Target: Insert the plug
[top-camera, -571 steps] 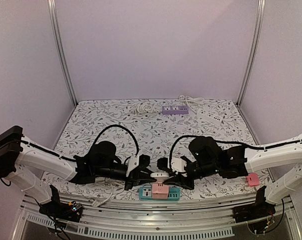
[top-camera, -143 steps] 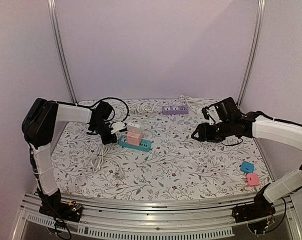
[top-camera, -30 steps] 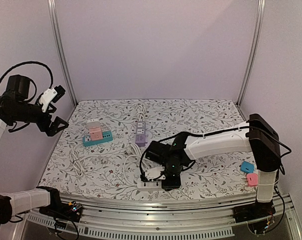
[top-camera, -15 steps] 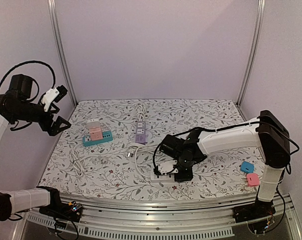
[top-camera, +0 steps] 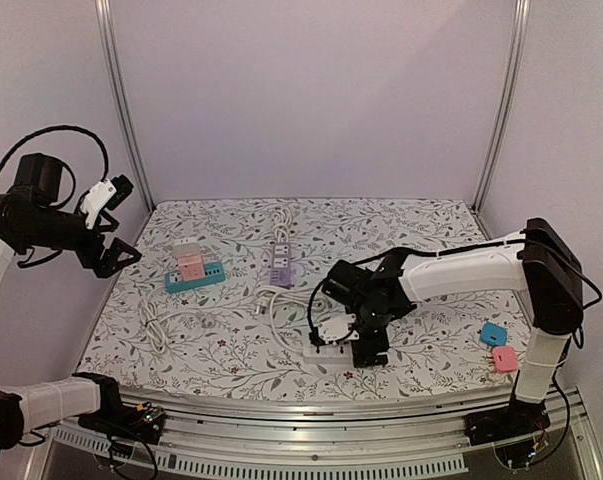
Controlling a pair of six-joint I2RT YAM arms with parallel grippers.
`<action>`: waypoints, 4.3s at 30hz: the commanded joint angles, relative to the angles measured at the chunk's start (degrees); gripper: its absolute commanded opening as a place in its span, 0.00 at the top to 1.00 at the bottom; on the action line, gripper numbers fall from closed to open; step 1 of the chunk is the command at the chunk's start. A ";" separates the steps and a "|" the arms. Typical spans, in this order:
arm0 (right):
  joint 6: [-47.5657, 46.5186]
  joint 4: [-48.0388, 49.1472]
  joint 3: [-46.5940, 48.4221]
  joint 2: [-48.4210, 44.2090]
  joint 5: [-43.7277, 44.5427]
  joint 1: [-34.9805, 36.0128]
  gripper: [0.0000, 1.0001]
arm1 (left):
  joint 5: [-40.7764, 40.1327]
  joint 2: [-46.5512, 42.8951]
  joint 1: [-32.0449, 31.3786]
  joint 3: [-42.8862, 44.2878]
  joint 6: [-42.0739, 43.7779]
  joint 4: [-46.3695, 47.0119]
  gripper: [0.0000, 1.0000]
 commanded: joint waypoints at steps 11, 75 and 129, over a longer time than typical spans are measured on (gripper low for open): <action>52.54 6.91 -9.99 -40.66 16.77 -21.30 0.01 | 7.24 -3.48 -5.05 0.27 -6.67 10.96 0.00; 68.26 12.54 -20.04 -41.42 11.09 -24.61 0.71 | -8.76 18.76 -48.12 -45.40 -39.49 101.64 0.03; 55.27 43.44 4.52 -27.67 30.22 16.46 0.53 | -8.65 21.91 -56.76 -26.82 -29.06 116.41 1.00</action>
